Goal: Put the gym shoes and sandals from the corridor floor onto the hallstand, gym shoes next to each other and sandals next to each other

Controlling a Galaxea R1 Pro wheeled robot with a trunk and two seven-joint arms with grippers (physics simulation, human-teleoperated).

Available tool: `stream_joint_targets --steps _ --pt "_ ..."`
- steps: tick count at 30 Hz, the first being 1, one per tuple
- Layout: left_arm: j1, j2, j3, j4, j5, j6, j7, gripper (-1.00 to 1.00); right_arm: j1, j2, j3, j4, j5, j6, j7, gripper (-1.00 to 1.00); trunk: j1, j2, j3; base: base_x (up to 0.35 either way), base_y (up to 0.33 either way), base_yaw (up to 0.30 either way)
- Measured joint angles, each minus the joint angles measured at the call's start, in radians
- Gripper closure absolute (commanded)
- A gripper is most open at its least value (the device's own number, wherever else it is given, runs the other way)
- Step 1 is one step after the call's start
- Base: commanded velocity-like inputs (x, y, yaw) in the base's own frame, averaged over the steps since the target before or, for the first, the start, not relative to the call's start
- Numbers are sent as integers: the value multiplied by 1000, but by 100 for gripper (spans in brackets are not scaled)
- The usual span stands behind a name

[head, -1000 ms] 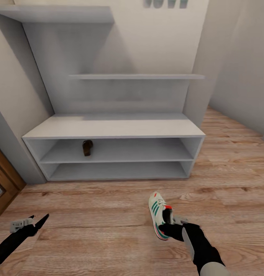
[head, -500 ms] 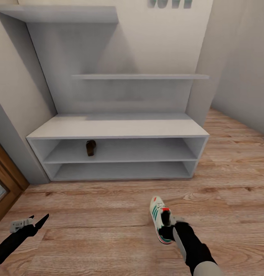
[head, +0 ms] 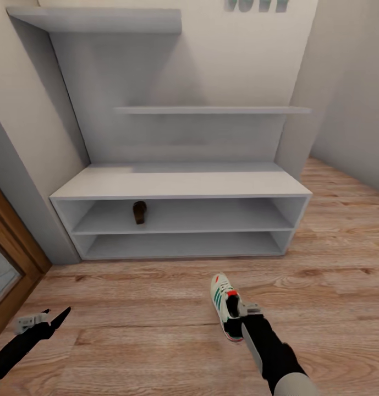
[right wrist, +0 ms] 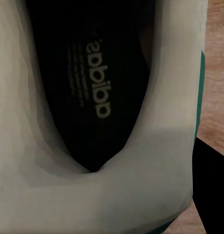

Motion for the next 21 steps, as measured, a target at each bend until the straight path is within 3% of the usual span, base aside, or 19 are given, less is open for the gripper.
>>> stream_joint_targets --steps 12,21 --pt "1 -2 -1 0 -2 0 1 -100 -1 -2 1 -185 0 1 -2 100 0 0 0 0 69 0" --pt "0 -2 -2 -1 -3 -1 -3 -100 -1 -5 0 -207 -2 0 0 100 0 0 0 0 1 0"
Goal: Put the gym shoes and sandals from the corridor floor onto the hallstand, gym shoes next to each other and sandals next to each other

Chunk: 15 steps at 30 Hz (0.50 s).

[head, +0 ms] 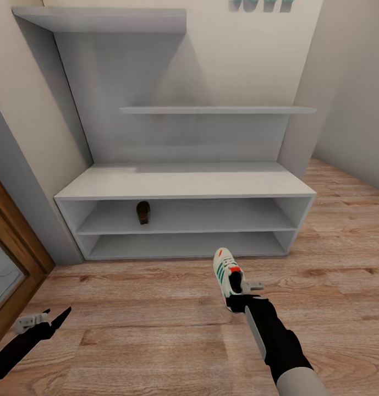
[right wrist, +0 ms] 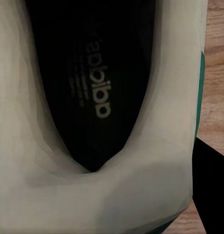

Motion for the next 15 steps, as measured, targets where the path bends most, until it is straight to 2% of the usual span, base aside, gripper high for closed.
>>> stream_joint_targets --steps 4,8,9,10,12,15 --pt "0 -1 -4 -2 -13 -2 -11 -100 0 0 0 0 0 0 0 100 0 0 0 0 0 0" --pt "0 -10 -46 -5 -75 -3 -65 -100 0 0 1 0 0 0 0 100 0 0 0 0 0 0" --pt "0 -13 -70 -6 -108 -4 -101 -100 0 0 1 0 0 0 0 100 0 0 0 0 0 0" --pt "0 -15 -79 -8 -125 -4 -123 -100 0 0 1 0 0 0 0 100 0 0 0 0 0 0" --pt "0 -28 -116 -17 -180 -4 -217 -100 0 0 1 0 0 0 0 100 0 0 0 0 0 0" --pt "0 -48 -131 -25 -209 -4 -302 -100 0 0 2 0 1 0 0 100 0 0 0 0 0 0"
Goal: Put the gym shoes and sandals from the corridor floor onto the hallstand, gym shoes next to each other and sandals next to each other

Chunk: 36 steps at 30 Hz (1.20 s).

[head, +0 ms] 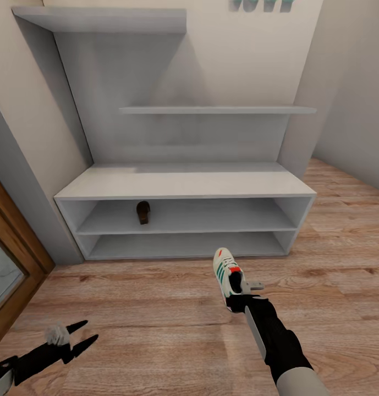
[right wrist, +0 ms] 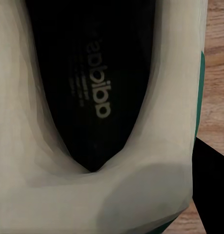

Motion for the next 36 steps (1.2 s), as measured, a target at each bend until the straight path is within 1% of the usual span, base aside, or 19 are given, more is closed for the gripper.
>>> stream_joint_targets --steps 1,3,5,7,8,9,12,32,36 --pt "0 -4 -1 -2 -4 0 -20 -100 0 0 0 0 0 0 0 100 0 0 0 0 0 0" --pt "0 -18 -11 -5 -14 1 -95 -100 0 0 0 0 0 0 0 100 0 0 0 0 0 0" --pt "0 -23 -12 -6 -17 2 -132 -100 0 0 1 0 0 0 0 100 0 0 0 0 0 0" --pt "0 -28 -15 -6 -20 4 -204 -100 0 0 0 0 0 0 0 100 0 0 0 0 0 0" --pt "0 -29 -14 -6 -20 5 -217 -100 0 0 0 0 0 0 0 100 0 0 0 0 0 0" --pt "0 -30 -15 -6 -22 5 -256 -100 0 0 0 0 0 0 0 100 0 0 0 0 0 0" --pt "0 -30 -15 -6 -22 4 -263 -100 0 0 1 2 1 0 0 100 0 0 0 0 0 0" --pt "0 -30 -19 -9 -24 0 -264 -100 -5 0 0 5 -1 -1 0 100 0 0 0 1 0 0" --pt "0 -30 -19 -9 -24 0 -264 -100 -5 0 1 5 0 -1 0 100 0 0 0 143 5 0"
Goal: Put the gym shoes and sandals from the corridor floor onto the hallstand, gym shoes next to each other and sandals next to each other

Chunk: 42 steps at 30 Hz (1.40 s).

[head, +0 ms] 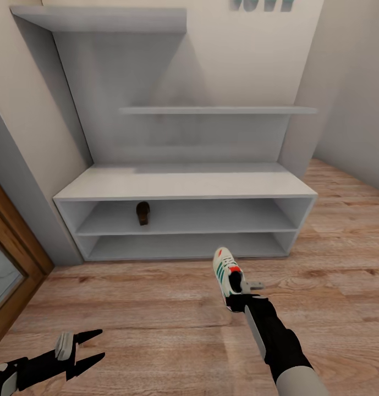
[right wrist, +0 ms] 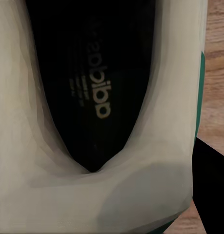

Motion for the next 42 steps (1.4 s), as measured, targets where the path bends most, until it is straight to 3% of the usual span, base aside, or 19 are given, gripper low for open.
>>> stream_joint_targets --steps 19,38,42 --pt "0 0 -2 1 -1 -3 0 -100 0 0 -3 0 3 -1 -2 100 0 0 0 309 40 0" --pt "0 0 -3 0 -1 -3 0 -100 0 0 -8 0 4 -1 -3 100 0 0 0 297 -120 0" --pt "0 0 -28 0 -3 -9 0 -100 0 0 -8 0 4 -2 -3 100 0 0 0 325 -3 0"
